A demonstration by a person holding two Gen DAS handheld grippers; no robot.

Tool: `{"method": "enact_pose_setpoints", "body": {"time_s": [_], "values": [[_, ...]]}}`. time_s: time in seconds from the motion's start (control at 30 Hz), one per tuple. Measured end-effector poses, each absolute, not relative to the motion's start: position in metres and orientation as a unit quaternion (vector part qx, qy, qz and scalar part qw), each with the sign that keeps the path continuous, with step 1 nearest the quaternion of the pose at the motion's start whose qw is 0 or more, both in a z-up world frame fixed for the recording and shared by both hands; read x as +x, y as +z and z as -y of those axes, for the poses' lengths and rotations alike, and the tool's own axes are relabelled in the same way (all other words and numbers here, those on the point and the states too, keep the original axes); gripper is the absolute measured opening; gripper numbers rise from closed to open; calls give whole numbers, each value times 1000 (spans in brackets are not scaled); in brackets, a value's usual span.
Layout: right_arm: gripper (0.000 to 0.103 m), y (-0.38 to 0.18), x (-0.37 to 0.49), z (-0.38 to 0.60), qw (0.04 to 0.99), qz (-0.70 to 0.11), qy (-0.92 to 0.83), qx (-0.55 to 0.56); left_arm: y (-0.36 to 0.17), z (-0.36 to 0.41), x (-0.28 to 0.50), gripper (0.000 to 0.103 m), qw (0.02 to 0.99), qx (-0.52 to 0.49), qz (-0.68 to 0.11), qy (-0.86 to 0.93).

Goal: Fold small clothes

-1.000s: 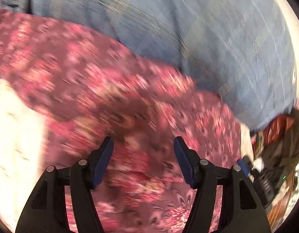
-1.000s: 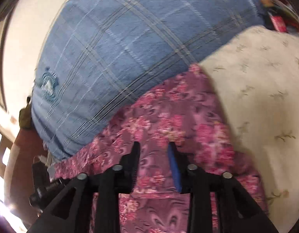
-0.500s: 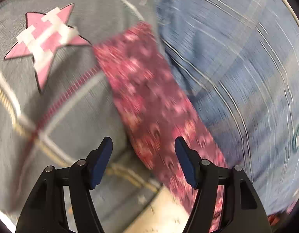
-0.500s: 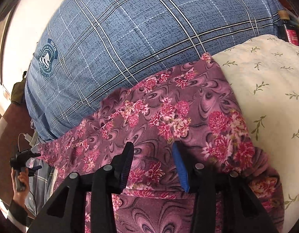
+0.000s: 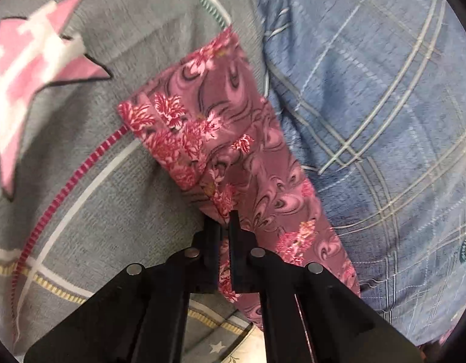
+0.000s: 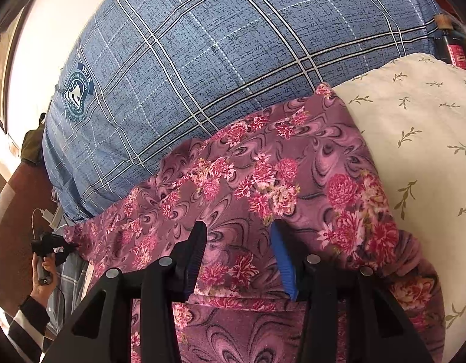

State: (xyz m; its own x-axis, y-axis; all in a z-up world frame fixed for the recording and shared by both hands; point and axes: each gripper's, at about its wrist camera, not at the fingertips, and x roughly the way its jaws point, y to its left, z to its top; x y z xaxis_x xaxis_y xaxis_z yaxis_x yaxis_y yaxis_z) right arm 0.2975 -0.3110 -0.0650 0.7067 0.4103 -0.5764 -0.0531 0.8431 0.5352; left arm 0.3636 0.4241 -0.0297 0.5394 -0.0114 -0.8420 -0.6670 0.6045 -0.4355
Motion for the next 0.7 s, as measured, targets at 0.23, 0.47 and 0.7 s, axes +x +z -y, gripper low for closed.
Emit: {"method": "enact_pose_setpoints", "body": {"time_s": [0.23, 0.47, 0.7], "values": [[46, -62, 297, 309, 892, -365, 120, 240, 13, -382, 343, 2, 822, -352, -417, 164], [48, -43, 306, 234, 876, -377, 222, 202, 60, -321, 342, 2, 858, -296, -405, 112], [49, -68, 309, 209, 868, -405, 227, 180, 102, -242, 331, 2, 890, -221, -396, 45]]}}
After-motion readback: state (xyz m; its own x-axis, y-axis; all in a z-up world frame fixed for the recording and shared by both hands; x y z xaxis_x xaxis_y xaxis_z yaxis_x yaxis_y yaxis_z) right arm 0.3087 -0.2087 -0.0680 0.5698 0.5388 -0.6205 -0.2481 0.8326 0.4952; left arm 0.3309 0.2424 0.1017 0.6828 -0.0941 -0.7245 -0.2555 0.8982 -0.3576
